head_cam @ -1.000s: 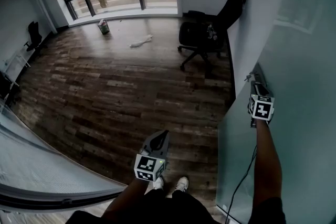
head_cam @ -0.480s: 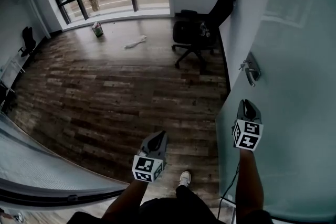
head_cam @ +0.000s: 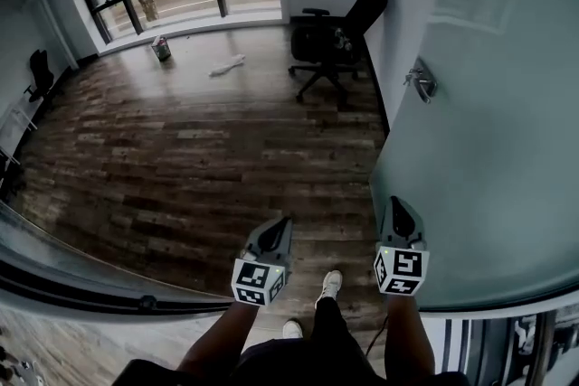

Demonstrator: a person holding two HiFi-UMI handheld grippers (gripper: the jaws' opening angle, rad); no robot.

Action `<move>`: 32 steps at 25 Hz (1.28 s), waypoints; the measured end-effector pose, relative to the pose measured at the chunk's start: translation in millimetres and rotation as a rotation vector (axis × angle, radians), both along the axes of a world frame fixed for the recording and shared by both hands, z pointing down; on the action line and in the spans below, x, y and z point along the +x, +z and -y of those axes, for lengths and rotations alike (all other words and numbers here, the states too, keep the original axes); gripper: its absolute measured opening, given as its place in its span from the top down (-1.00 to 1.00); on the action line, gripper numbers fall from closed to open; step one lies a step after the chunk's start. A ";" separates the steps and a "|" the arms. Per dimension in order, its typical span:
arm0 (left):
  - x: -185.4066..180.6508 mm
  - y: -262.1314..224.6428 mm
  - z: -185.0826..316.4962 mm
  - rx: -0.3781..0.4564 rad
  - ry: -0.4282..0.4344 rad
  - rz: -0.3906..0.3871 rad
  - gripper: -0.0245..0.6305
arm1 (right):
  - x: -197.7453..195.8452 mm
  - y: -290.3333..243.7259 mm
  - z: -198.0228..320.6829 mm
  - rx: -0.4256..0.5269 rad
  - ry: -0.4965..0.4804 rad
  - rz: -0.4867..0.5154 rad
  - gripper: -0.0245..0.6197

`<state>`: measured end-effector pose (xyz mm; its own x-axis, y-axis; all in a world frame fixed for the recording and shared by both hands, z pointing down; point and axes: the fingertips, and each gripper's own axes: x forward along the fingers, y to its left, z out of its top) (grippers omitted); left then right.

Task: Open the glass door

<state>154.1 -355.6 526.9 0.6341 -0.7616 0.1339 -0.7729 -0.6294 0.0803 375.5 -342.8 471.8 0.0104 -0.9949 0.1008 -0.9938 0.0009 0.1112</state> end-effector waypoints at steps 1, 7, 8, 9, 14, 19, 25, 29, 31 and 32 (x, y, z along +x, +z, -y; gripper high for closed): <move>-7.0 -1.0 -13.3 0.001 0.003 -0.009 0.93 | -14.3 5.8 -17.7 -0.010 -0.011 -0.003 0.88; -29.9 -8.1 -85.9 0.007 0.026 -0.022 0.93 | -64.8 24.3 -107.8 -0.040 -0.032 0.016 0.88; -33.1 -8.5 -94.0 0.009 0.023 -0.024 0.93 | -72.3 22.4 -118.9 -0.024 -0.044 0.011 0.88; -36.6 -9.7 -101.9 0.011 0.017 -0.024 0.93 | -80.4 17.8 -130.1 -0.002 -0.057 0.007 0.88; -54.6 -11.7 -146.4 0.020 -0.031 -0.010 0.93 | -106.0 -1.1 -185.4 0.062 -0.072 0.071 0.88; -48.0 -5.5 -195.6 0.039 -0.069 -0.009 0.93 | -102.3 25.2 -223.9 0.042 -0.110 0.068 0.88; -36.1 -6.7 -298.0 0.048 -0.076 0.005 0.93 | -92.6 42.5 -317.4 0.018 -0.130 0.081 0.88; -30.9 0.8 -358.3 0.033 -0.089 0.013 0.93 | -89.1 44.9 -369.9 0.018 -0.152 0.065 0.88; -29.3 2.9 -380.3 0.021 -0.090 0.016 0.93 | -86.9 44.7 -390.0 0.019 -0.151 0.058 0.88; -29.5 2.8 -390.6 0.015 -0.089 0.017 0.93 | -86.7 44.5 -400.1 0.016 -0.149 0.054 0.88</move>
<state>124.5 35.0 529.6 0.5615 -0.8168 0.1326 -0.8271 -0.5591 0.0579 288.8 57.3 516.3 -0.1427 -0.9864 0.0814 -0.9873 0.1477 0.0588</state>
